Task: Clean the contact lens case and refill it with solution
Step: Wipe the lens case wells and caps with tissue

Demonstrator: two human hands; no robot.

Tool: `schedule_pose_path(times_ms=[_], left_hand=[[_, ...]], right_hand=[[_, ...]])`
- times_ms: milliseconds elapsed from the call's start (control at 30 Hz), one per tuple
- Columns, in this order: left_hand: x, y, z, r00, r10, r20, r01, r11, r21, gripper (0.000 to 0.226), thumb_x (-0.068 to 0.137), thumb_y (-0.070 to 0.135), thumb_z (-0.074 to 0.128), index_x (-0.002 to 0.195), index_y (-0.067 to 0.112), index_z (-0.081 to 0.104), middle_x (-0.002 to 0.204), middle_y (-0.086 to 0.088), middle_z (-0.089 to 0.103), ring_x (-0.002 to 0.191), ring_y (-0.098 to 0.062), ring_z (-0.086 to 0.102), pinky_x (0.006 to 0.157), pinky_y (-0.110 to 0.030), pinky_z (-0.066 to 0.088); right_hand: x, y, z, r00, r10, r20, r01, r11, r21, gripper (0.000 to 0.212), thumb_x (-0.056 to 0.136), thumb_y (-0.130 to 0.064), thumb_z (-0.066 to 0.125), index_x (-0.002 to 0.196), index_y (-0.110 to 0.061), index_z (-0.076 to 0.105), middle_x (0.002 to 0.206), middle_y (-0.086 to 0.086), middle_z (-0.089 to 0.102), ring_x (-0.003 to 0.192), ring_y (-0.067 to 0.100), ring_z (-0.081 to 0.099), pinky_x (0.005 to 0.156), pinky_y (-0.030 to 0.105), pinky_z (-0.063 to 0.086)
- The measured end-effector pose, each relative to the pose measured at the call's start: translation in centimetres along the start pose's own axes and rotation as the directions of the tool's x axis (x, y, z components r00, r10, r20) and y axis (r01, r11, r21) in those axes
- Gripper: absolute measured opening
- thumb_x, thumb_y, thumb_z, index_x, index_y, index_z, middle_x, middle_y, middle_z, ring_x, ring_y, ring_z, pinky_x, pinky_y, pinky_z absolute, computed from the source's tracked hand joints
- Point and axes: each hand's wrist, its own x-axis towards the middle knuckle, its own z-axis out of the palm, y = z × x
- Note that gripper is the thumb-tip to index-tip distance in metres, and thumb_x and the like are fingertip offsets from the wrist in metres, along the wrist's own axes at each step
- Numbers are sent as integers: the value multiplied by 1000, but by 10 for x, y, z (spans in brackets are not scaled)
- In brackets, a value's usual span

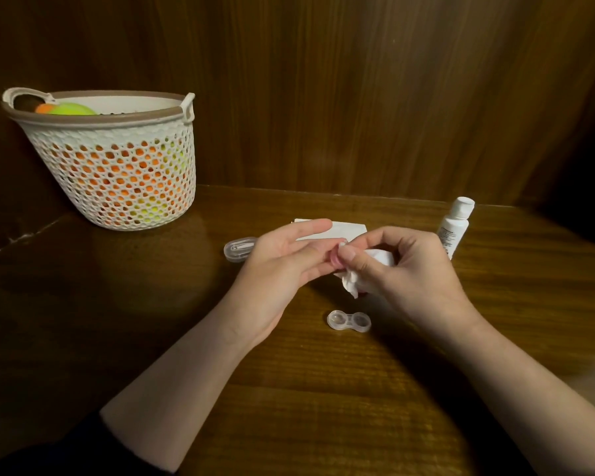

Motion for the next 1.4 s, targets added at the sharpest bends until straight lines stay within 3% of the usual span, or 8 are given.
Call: schedule_pose_path(times_ms=[167, 300, 533, 700, 900, 1033, 1267, 1400], left_hand=[[-3, -3, 3, 998, 58, -11, -55, 980, 189, 59, 90, 16, 85, 142, 33, 62, 124, 12, 79, 119, -4, 73, 107, -32, 55], [-2, -4, 1, 995, 89, -53, -78, 980, 181, 63, 86, 15, 87, 142, 31, 62, 120, 10, 80, 115, -6, 75, 103, -34, 58], [1, -6, -6, 994, 78, -74, -67, 988, 137, 55, 96, 0, 75, 142, 26, 62, 117, 9, 82, 114, -6, 76, 99, -26, 60], [1, -7, -3, 998, 63, -26, -58, 986, 153, 51, 97, -1, 73, 137, 28, 64, 120, 5, 81, 113, -11, 77, 105, -35, 59], [0, -6, -2, 998, 54, -28, -51, 991, 121, 57, 95, -3, 74, 143, 25, 60, 117, 4, 82, 111, -11, 78, 97, -24, 60], [-1, -4, -1, 998, 46, -48, -42, 995, 89, 52, 96, 0, 74, 138, 29, 61, 118, 7, 82, 115, -9, 76, 110, -38, 54], [-1, -3, -1, 1000, 15, -23, -14, 999, 47, 47, 98, 1, 71, 135, 29, 65, 124, 5, 80, 123, -15, 73, 116, -48, 50], [-2, -1, 1, 1000, 6, 9, -6, 1000, -17, 60, 90, 5, 78, 144, 20, 59, 124, -1, 80, 119, -17, 75, 114, -45, 52]], right_hand=[[1, 2, 0, 998, 37, -50, -33, 997, 76, 24, 82, -28, 91, 102, -26, 78, 86, -5, 83, 73, 14, 82, 59, 25, 64], [0, 1, 2, 1000, 12, -27, -12, 1000, -4, 10, 84, -34, 88, 91, -29, 83, 87, -11, 83, 80, 10, 81, 65, 32, 68], [-2, -7, -1, 997, 22, 75, -17, 997, -71, 13, 82, -38, 89, 91, -29, 86, 90, -13, 84, 88, 8, 80, 86, 45, 66], [-2, -10, -4, 998, 14, 56, -13, 1000, -12, 15, 81, -36, 88, 89, -25, 84, 87, -6, 84, 85, 13, 81, 84, 44, 67], [-1, -6, -2, 993, 108, 43, -112, 986, 123, 9, 87, -26, 87, 90, -18, 85, 89, 3, 84, 86, 24, 81, 80, 42, 66], [-2, -10, -5, 993, 89, 83, -101, 983, 151, 16, 80, -35, 86, 89, -22, 86, 89, 1, 84, 83, 16, 80, 71, 24, 63], [-4, -12, -4, 994, 55, 93, -64, 993, 97, 13, 85, -33, 87, 93, -23, 86, 90, -2, 85, 88, 16, 81, 82, 34, 65], [-1, -10, -2, 995, 103, 8, -103, 987, 122, 9, 89, -24, 86, 91, -16, 84, 85, 1, 84, 80, 19, 81, 74, 34, 64]])
